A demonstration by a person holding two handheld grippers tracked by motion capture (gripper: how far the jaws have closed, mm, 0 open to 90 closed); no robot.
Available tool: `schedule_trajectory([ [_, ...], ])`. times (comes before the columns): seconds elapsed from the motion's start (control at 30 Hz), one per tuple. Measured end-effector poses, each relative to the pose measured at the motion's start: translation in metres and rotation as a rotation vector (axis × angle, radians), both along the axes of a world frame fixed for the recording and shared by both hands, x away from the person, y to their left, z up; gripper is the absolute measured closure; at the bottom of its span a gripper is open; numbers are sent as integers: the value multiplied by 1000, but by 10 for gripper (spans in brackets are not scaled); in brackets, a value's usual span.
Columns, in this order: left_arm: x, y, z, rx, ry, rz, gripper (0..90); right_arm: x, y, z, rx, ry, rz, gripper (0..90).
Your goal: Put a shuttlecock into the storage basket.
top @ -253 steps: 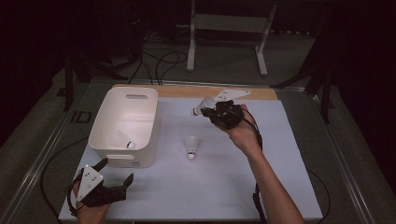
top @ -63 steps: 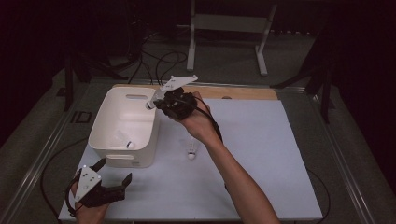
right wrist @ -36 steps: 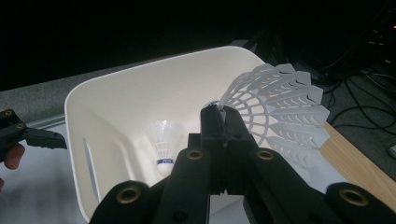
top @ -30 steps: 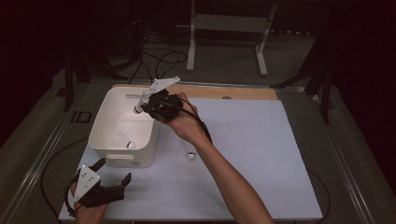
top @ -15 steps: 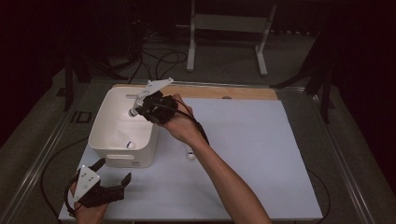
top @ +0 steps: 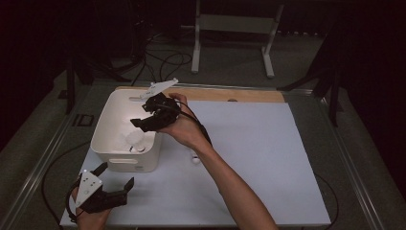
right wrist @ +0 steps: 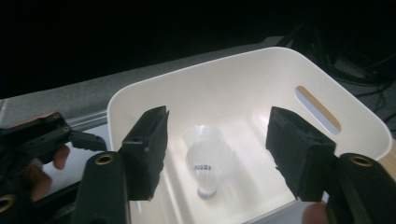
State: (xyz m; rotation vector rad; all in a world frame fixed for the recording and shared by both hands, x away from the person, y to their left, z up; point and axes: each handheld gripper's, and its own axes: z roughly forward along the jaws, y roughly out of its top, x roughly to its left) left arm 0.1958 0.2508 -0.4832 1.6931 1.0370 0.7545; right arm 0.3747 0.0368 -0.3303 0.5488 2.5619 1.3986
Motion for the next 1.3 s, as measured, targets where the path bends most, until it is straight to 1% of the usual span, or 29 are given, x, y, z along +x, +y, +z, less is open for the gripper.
schedule_trajectory([
  [0.03, 0, 0, 0, 0, -1, 0, 0, 1, -3, 0, 2, -8, -1, 276],
  [0.07, 0, 0, 0, 0, -1, 0, 0, 1, -3, 0, 2, -8, -1, 276],
  [0.13, 0, 0, 0, -1, 0, 0, 0, 0, -4, -1, 1, -14, -14, 233],
  [0.17, 0, 0, 0, 0, -1, 0, 0, 0, -5, -1, -1, -18, -24, 196],
  [0.23, 0, 0, 0, -1, -1, 0, 0, 0, -6, -1, -2, -20, -26, 188],
  [0.27, 0, 0, 0, -1, 0, 1, 0, 0, -8, -1, 1, -21, -32, 161],
  [0.5, 1, 0, 0, -2, 0, 1, 0, 0, -17, -1, 3, -36, -50, 103],
  [0.67, 1, 0, 0, 4, 1, -3, 0, 1, -23, -1, 9, -40, -63, 94],
  [0.7, 1, 0, -1, 3, 2, -3, 0, 2, -28, -2, 9, -45, -75, 89],
  [0.8, 1, 0, -1, 2, 2, -2, 0, 2, -33, -2, 10, -51, -87, 88],
  [1.1, 1, -1, 0, 4, 1, -2, 0, 2, -45, -5, 22, -52, -113, 89],
  [1.13, 1, -1, 0, 5, 2, -4, 0, 3, -47, -6, 17, -54, -114, 89],
  [1.27, 1, -1, 0, 2, 0, -1, 0, 3, -52, -7, 23, -47, -131, 88],
  [1.3, 1, -1, 0, 1, 2, -1, 0, 4, -54, -7, 23, -53, -132, 89],
])
